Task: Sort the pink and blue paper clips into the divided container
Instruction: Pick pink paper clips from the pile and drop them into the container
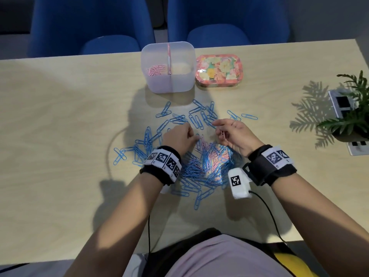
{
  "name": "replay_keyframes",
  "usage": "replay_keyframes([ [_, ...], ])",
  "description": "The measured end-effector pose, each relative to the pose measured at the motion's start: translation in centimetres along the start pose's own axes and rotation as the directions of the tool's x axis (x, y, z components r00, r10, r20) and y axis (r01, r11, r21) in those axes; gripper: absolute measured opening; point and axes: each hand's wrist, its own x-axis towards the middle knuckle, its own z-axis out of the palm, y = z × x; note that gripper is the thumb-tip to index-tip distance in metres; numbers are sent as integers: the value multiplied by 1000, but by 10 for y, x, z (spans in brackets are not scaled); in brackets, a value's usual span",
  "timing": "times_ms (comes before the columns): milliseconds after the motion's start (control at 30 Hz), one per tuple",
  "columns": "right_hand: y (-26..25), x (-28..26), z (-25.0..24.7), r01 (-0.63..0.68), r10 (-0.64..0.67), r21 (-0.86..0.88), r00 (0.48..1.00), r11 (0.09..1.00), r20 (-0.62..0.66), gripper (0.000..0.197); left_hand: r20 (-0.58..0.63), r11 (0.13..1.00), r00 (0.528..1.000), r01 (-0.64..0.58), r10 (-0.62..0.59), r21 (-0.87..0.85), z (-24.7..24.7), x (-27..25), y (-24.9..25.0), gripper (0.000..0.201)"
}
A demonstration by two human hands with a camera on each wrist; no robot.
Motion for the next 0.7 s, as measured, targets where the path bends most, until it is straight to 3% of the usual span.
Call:
replay_keyframes([
  [133, 2, 1, 6, -109, 111, 31, 992, 994, -68, 30, -133, 997, 988, 72, -72, -4, -13, 4, -12, 17],
  [200, 6, 3, 8, -60, 34, -220, 992, 974, -121, 27, -169, 997, 983, 70, -72, -20, -18, 3, -20, 18],
  [233, 8, 3, 11, 2, -65, -466, 991, 885, -119, 25, -163, 999, 986, 37, -39, -12, -19, 2, -22, 18],
  [300, 14, 0, 18, 68, -217, -849, 975, 524, -56, 23, -92, 998, 994, -63, 65, 25, -19, -4, -22, 17],
  [333, 16, -4, 23, 50, -246, -928, 968, 369, -46, 24, -41, 992, 992, -117, 119, 42, -17, -8, -20, 21],
  [400, 20, -7, 30, 44, -279, -976, 960, 215, -19, 27, 43, 976, 980, -198, 195, 90, -10, -13, -16, 36],
  [467, 20, -6, 35, 48, -276, -981, 961, 190, -7, 21, 72, 959, 974, -224, 215, 172, -3, -16, -11, 48],
  [567, 20, -3, 40, 54, -235, -979, 972, 195, 7, 17, 30, 957, 976, -219, 217, 191, 3, -13, -8, 42],
  [700, 14, 7, 36, 55, -196, -975, 981, 213, 13, 38, -19, 952, 975, -213, 223, 221, 2, -8, -9, 26],
])
